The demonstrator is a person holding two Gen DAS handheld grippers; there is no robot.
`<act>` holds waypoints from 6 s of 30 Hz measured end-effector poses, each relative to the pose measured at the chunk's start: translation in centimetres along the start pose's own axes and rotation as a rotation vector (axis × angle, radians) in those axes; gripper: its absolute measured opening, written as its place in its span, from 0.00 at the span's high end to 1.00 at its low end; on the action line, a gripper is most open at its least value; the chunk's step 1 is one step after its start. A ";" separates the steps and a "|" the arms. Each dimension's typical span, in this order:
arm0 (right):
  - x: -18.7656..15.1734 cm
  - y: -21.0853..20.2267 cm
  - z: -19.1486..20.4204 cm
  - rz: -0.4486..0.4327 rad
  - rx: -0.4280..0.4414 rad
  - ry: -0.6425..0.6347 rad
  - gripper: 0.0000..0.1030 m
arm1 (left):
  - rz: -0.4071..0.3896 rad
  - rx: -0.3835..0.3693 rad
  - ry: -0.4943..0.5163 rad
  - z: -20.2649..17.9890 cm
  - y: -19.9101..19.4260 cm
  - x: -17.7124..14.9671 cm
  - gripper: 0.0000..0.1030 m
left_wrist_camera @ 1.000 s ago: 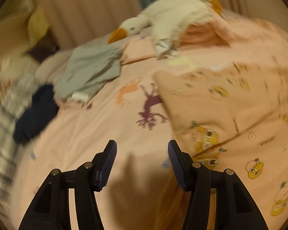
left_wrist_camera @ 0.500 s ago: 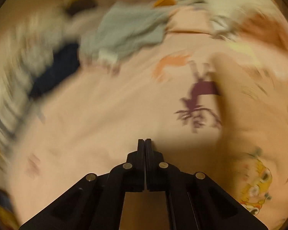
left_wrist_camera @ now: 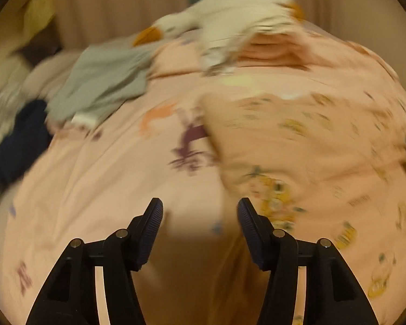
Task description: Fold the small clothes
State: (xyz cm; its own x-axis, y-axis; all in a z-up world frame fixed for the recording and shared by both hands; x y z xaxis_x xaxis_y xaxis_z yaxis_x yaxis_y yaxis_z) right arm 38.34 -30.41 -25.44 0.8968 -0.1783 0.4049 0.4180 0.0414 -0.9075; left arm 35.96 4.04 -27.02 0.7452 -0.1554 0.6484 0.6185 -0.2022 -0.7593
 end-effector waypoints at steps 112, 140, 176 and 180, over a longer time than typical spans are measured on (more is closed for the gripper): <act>-3.7 6.4 29.1 0.011 0.062 -0.332 1.00 | 0.068 -0.130 -0.415 1.1 -5.6 -10.6 0.46; -15.5 -8.0 21.2 0.051 0.284 -0.283 0.51 | 0.062 -0.212 -0.402 -3.0 -16.1 -12.9 0.38; -29.4 -11.0 1.8 0.144 0.291 0.333 0.27 | 0.090 -0.750 -0.729 -14.2 -15.0 -18.9 0.32; -29.3 -10.7 1.8 0.127 0.282 0.352 0.27 | 0.044 -0.791 -0.781 -13.3 -14.3 -19.0 0.32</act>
State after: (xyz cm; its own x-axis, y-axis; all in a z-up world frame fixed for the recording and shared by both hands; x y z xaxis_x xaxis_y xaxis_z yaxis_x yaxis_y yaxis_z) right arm 7.83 -23.85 -27.40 0.8600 -0.4754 0.1854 0.3747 0.3418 -0.8618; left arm 9.65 -2.93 -27.70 0.8868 0.4174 0.1982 0.4618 -0.8145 -0.3511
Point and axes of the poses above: each gripper's, at about its wrist camera, not at the fingertips, and y roughly the way its jaws point, z to its left, x to its top, the point moved 9 cm from there along y, roughly the way its jaws point, and after that the axes turned 15 degrees about -x, right-handed, at the moved point
